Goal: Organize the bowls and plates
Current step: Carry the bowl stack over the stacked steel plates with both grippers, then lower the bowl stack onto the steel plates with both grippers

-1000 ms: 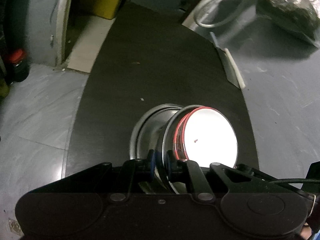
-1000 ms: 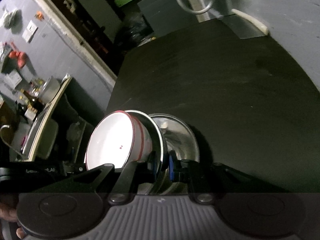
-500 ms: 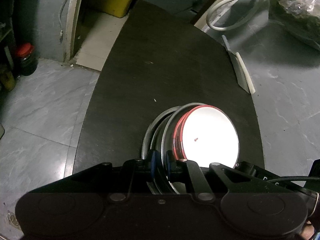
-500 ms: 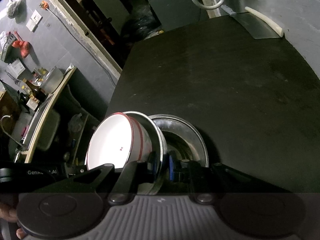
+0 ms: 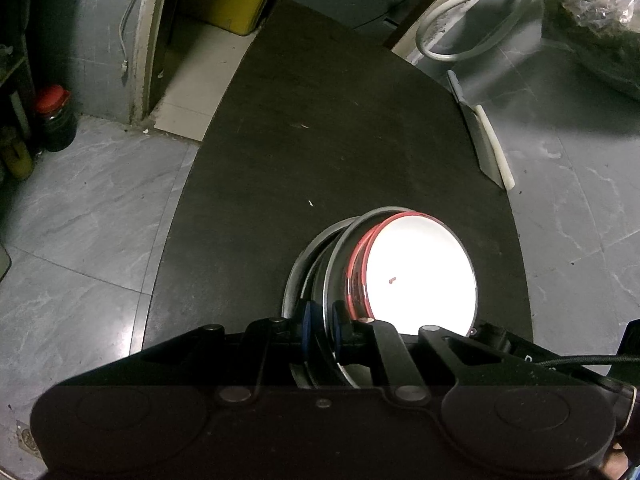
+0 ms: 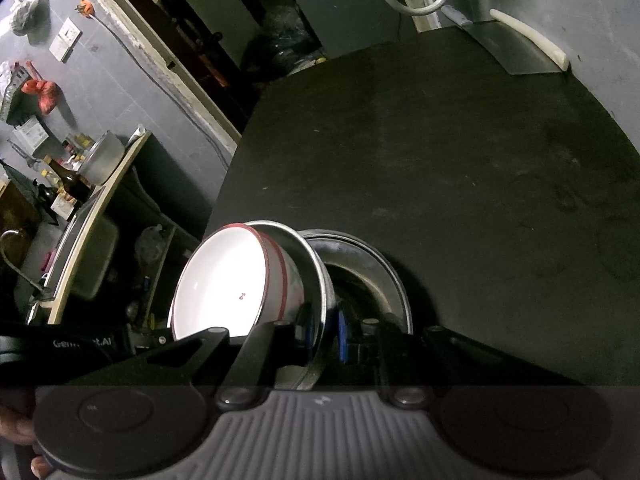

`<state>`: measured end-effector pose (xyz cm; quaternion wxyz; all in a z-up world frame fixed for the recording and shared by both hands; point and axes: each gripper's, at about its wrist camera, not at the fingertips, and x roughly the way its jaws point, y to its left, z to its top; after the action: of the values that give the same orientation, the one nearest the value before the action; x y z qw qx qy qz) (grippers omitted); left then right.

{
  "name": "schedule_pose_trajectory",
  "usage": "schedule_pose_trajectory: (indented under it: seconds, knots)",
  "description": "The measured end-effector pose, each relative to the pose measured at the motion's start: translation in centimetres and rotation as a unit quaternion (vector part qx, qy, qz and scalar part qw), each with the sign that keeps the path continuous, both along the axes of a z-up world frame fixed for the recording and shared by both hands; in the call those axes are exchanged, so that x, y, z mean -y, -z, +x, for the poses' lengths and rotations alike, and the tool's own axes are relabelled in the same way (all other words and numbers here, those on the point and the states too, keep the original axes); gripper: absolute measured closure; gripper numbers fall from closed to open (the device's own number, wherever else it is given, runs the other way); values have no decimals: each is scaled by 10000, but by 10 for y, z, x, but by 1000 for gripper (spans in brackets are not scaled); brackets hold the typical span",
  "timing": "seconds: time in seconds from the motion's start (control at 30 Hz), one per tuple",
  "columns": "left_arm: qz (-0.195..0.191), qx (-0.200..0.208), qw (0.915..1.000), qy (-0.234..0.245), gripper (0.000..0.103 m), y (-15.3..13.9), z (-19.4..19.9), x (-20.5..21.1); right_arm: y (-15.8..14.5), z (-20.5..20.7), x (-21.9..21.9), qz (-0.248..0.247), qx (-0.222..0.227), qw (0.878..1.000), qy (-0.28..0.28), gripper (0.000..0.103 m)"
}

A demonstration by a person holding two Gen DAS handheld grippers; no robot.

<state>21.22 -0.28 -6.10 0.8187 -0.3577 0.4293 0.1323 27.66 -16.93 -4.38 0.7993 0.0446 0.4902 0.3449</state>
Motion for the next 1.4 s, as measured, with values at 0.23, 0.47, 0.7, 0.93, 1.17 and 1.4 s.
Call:
schedule_pose_trajectory:
  seconds: [0.23, 0.47, 0.7, 0.93, 1.17, 1.4]
  knots:
    - [-41, -51, 10000, 69, 93, 3, 4, 0, 2, -2, 3, -42, -25, 10000, 82, 90]
    - [-14, -79, 9999, 143, 93, 3, 10, 1, 3, -4, 8, -1, -59, 9998, 174, 90]
    - [-14, -85, 9999, 146, 93, 4, 11, 2, 3, -4, 9, 42, -59, 9997, 219, 90]
    - [-10, -83, 9999, 145, 93, 5, 10, 2, 5, -4, 8, 63, -38, 9997, 219, 90]
    - [16, -103, 9999, 122, 93, 5, 11, 4, 4, -3, 8, 76, -39, 9997, 207, 90]
    - [84, -110, 9998, 113, 93, 4, 10, 6, 3, -6, 6, 35, 43, 9998, 185, 89]
